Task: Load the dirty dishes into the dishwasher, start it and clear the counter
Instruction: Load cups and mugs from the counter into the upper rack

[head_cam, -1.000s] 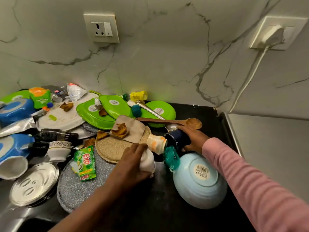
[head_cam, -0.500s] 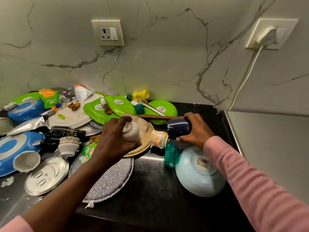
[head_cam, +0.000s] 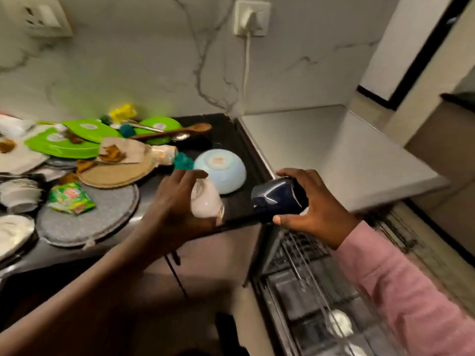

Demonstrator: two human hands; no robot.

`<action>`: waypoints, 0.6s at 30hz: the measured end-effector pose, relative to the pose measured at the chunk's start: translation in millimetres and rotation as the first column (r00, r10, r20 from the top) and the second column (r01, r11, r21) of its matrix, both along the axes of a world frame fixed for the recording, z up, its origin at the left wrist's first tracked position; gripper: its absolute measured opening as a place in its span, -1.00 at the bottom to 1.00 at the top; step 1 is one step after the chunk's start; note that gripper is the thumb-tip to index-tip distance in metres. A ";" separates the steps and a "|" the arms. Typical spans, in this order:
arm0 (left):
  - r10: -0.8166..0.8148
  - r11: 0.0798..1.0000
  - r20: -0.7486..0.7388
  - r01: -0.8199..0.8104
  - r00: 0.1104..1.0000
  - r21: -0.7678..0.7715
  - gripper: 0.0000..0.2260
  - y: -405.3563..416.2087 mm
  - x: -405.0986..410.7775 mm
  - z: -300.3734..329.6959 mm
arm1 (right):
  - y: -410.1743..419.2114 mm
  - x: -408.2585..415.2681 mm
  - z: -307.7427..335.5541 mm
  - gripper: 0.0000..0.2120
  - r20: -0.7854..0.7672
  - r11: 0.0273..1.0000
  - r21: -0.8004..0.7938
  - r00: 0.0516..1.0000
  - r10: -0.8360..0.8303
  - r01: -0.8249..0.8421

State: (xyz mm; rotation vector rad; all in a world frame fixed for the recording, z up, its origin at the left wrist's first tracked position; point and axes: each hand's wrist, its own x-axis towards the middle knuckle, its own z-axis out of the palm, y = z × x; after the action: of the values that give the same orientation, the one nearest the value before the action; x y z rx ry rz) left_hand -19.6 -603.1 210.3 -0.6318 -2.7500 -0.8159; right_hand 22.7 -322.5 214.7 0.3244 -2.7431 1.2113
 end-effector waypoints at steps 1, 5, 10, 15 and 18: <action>-0.044 0.999 0.021 0.044 0.999 -0.004 -0.22 9.9 12.9 -6.1 | 9.8 22.5 -4.4 -0.24 0.027 1.000 0.000 0.999 -0.031 0.031; -0.280 0.960 0.068 0.281 0.957 0.004 -0.29 75.8 70.4 -30.1 | 62.5 122.5 -22.9 -0.27 0.102 0.979 0.034 0.974 -0.202 0.200; -0.416 0.907 0.185 0.421 0.891 0.009 -0.27 157.2 108.4 -66.9 | 115.4 210.6 -57.5 -0.30 0.177 0.925 0.024 0.909 -0.378 0.380; -0.451 0.883 0.257 0.469 0.855 -0.012 -0.33 219.8 118.6 -108.9 | 156.6 257.1 -96.9 -0.33 0.204 0.860 -0.072 0.851 -0.484 0.506; -0.402 0.902 0.329 0.431 0.854 -0.016 -0.37 251.6 114.5 -135.6 | 177.6 267.5 -121.8 -0.37 0.237 0.833 -0.073 0.821 -0.520 0.549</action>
State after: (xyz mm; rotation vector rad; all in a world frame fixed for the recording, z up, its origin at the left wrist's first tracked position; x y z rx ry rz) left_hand 94.8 -351.5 74.8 -1.2527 -2.9949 -0.9578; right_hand 290.2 -144.9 92.8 -0.5925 -2.6029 1.3053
